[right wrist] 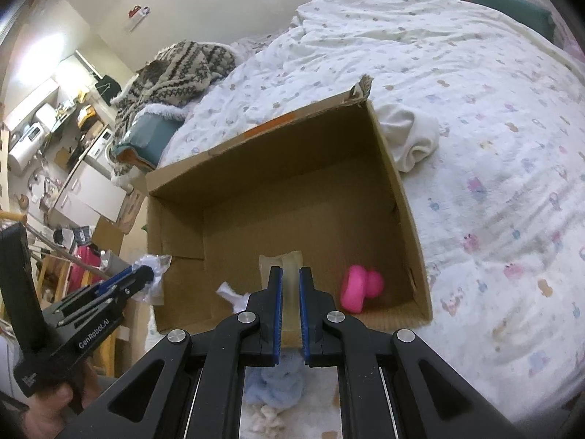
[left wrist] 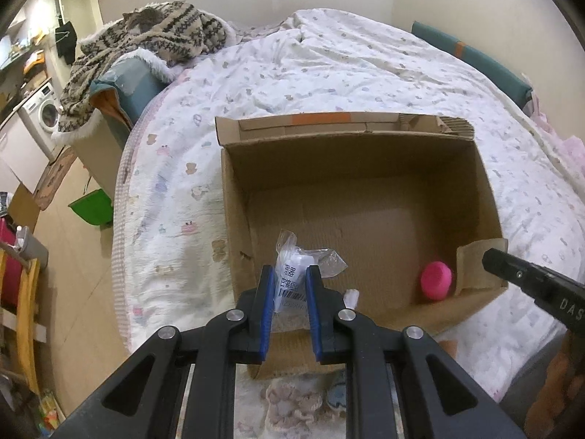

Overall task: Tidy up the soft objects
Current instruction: 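Carry the bag and tan paper into the box and open both tools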

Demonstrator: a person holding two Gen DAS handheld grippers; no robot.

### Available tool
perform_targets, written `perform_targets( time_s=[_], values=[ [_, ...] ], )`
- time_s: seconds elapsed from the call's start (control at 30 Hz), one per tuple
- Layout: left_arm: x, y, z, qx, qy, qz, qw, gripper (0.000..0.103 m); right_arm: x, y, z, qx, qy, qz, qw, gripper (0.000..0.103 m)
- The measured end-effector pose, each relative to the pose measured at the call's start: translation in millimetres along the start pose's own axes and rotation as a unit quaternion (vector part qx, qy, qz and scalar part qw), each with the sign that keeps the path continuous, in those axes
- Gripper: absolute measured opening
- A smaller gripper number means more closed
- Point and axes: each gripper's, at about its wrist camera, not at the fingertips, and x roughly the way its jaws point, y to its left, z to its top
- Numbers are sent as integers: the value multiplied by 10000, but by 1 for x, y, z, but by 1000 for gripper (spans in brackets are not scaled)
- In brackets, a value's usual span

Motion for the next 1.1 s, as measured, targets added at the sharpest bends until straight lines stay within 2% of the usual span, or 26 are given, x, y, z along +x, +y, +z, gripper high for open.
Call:
perform_targets(
  time_s=[0.27,0.47,0.93,1.03,1.1],
  values=[
    [37,-3,-9,-117,250,-82,9996,16,25,-13,-7,114,174,53,9998,10],
    [42,-14,-16,155,207,-82,9996,16,36,-14,-10,112,305,-20,9995,10],
    [52,-27,-26,350,344,2,9988,17,46,-12,-15,37,509,-163,9986,10],
    [53,-28,-27,374,366,14,9986,21,47,-11,-15,8,529,-176,9984,11],
    [52,-29,-27,376,357,22,9987,28,49,-9,-15,-6,539,-176,9984,11]
  ],
)
